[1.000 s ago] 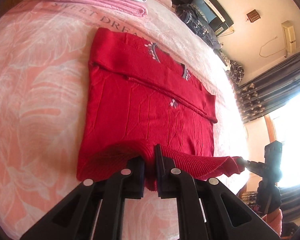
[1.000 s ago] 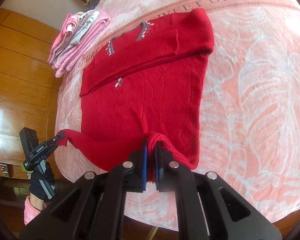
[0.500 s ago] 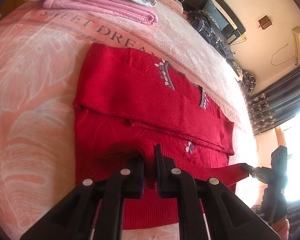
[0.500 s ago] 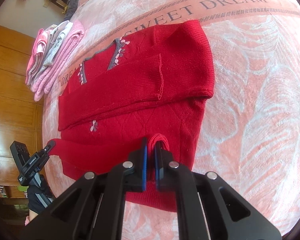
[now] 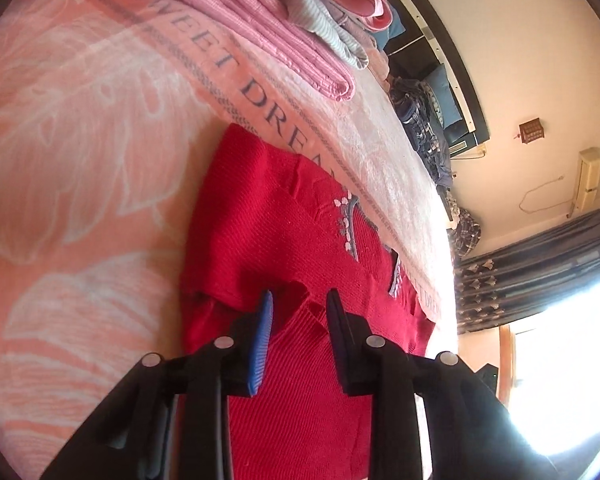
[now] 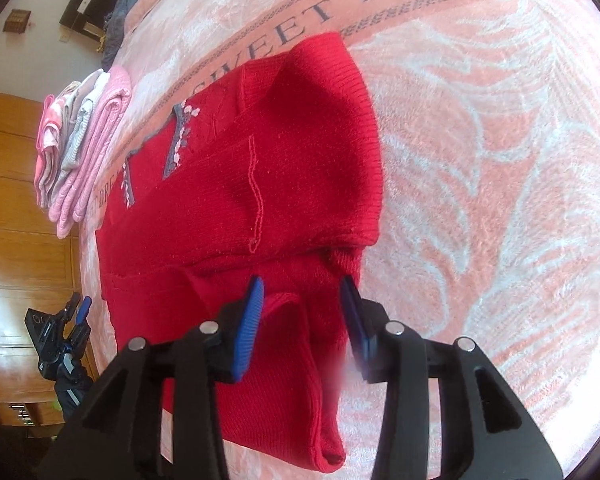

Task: Fold small clothes

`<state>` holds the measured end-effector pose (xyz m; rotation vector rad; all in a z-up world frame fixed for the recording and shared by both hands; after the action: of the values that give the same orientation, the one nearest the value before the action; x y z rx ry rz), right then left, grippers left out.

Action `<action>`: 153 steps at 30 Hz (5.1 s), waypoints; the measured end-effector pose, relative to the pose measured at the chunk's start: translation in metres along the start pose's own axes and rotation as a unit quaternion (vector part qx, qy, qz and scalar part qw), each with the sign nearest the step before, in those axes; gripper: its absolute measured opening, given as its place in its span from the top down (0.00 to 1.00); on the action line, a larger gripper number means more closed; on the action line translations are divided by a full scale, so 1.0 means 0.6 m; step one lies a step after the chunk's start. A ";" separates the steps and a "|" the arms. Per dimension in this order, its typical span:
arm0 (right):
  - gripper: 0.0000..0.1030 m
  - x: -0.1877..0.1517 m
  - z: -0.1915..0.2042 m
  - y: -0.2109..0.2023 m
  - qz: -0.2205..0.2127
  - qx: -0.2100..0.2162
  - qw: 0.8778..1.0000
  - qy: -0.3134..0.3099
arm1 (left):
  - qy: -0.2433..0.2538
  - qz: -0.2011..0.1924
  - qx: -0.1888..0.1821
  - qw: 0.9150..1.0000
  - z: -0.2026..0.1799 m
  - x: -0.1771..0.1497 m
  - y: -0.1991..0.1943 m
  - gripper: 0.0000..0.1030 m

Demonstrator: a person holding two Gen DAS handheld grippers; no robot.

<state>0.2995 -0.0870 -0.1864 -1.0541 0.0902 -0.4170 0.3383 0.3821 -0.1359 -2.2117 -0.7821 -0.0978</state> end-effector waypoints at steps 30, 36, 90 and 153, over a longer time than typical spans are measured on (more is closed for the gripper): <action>0.55 -0.007 0.048 0.001 0.000 -0.003 0.988 -0.156 | 0.319 0.091 0.116 0.936 -0.055 -0.085 0.088 0.94; 0.55 -0.014 0.049 0.020 0.014 -0.009 0.985 -0.174 | 0.304 0.085 0.104 0.943 -0.051 -0.077 0.075 0.95; 0.98 0.281 0.069 0.110 -0.094 -0.062 0.984 -0.141 | 0.275 -0.011 0.160 0.948 -0.087 0.133 0.266 0.94; 0.36 0.046 0.020 0.049 0.023 0.119 0.989 -0.081 | 0.207 0.054 0.093 0.972 -0.100 -0.060 0.145 0.32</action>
<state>0.3369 -0.0748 -0.2023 -0.8446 -0.0790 -0.2902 0.3686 0.2778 -0.1616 -1.9581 -0.4192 -0.4025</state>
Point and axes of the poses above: each gripper's, at about its wrist camera, not at the fingertips, and y roughly the way its jaws point, z to its left, x to its top, the point moved 8 cm from there along y, roughly the way its jaws point, and after that the axes turned 3 degrees about -z, right-handed, at the moved point
